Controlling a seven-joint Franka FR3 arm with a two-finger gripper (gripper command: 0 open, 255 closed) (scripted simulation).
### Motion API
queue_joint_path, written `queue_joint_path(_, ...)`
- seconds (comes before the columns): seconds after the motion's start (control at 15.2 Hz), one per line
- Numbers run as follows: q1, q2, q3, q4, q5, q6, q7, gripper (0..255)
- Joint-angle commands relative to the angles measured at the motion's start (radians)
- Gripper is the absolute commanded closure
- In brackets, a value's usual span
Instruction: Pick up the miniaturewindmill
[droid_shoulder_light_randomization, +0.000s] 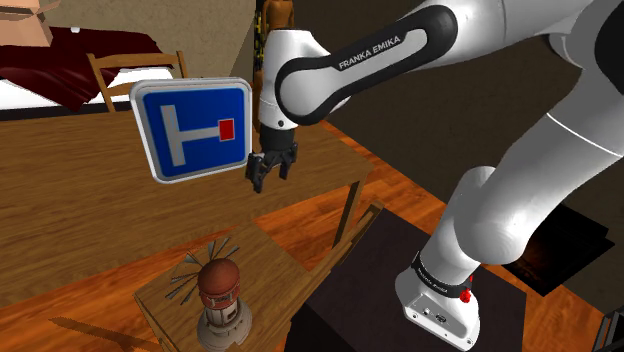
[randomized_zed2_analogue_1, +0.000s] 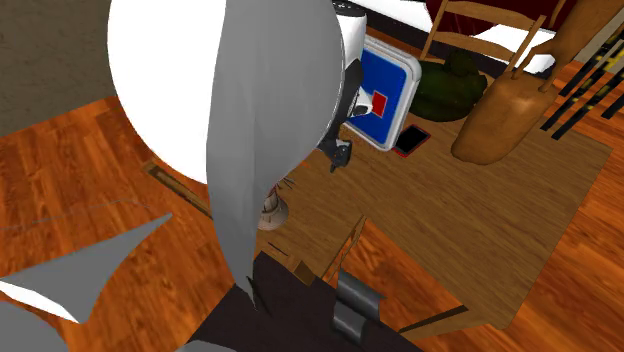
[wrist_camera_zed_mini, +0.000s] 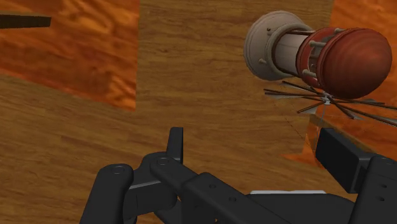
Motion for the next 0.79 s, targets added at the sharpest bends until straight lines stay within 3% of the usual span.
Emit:
queue_joint_path(0.0, 0.015, 0.069, 0.021, 0.027, 0.005, 0.045, 0.013, 0)
queue_joint_path(0.73, 0.1, 0.448, 0.094, 0.245, -0.044, 0.219, 0.089, 0)
